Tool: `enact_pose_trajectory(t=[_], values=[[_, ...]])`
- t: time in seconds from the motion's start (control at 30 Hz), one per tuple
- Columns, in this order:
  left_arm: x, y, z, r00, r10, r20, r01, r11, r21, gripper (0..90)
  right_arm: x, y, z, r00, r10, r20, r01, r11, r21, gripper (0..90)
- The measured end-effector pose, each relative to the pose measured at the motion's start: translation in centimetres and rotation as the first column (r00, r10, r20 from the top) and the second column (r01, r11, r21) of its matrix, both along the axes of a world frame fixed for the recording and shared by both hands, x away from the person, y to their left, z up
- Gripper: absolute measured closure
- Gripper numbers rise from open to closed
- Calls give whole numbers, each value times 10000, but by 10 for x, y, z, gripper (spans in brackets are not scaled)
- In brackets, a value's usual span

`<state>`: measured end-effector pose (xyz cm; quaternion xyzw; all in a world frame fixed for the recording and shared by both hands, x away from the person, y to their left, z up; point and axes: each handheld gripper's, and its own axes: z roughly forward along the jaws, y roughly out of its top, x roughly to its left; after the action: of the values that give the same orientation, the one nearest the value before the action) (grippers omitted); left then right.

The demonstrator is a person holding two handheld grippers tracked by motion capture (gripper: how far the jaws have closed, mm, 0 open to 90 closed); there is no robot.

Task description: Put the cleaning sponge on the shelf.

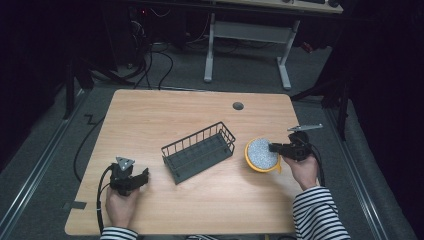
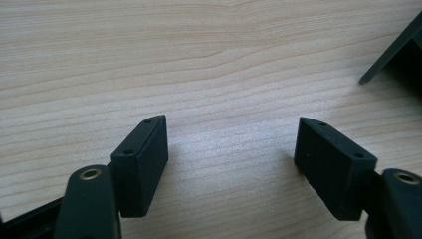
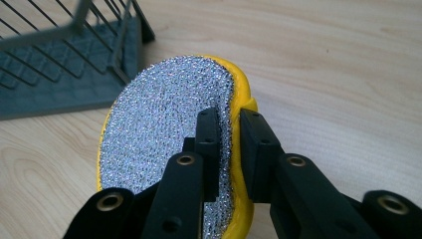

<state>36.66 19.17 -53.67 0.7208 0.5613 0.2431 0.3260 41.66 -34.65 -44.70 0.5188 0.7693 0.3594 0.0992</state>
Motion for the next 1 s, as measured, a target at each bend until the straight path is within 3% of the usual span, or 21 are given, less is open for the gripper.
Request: enact_pose_trajectory(t=[0.33, 0.53, 1.0], values=[[0, 0, 0, 10000, 0, -1, 0, 10000, -36, 306, -5, 12, 31, 9960, 519, 720, -510, 9986, -143, 799], [0, 0, 0, 10000, -42, 12, 42, 10000, -30, 311, 1, 19, 51, 9911, 749, 1104, -769, 9969, 140, 798], [0, 0, 0, 10000, -53, 7, 53, 10000, -26, 310, 19, 51, 86, 9754, 1355, 1739, -1403, 9900, 157, 798]])
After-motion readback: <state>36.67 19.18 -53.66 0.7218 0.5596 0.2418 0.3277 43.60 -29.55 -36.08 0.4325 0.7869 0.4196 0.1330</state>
